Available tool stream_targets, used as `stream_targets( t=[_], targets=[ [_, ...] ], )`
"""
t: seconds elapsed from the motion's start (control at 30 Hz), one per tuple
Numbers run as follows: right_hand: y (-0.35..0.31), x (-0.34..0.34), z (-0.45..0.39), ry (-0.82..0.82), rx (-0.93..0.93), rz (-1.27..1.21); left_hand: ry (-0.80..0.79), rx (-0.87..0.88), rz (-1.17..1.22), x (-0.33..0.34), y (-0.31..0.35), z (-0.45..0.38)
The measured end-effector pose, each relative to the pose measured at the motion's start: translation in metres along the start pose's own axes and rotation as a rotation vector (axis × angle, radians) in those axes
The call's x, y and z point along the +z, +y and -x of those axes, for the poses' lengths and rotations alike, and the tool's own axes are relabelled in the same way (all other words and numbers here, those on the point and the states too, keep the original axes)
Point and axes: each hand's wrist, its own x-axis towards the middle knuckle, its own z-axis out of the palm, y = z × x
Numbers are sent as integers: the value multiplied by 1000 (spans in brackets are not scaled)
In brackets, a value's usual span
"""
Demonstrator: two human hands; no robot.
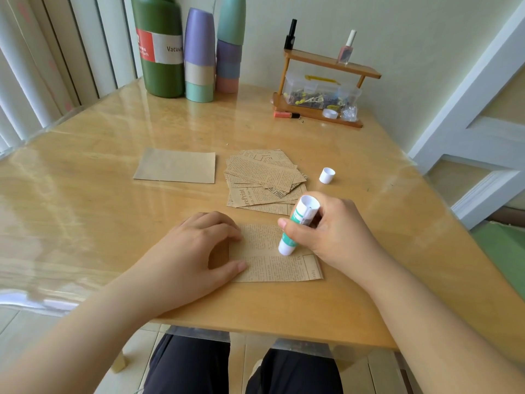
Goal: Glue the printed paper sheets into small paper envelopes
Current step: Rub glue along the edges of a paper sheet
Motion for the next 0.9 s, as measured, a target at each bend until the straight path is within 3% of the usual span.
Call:
stream_targets(
  t=[0.47, 0.9],
  targets=[
    [2, 15, -38, -20, 27, 60, 16, -8, 37, 2, -3, 2],
    [-7, 10, -16, -40, -3, 37, 10, -26, 33, 2, -2, 3]
  ],
)
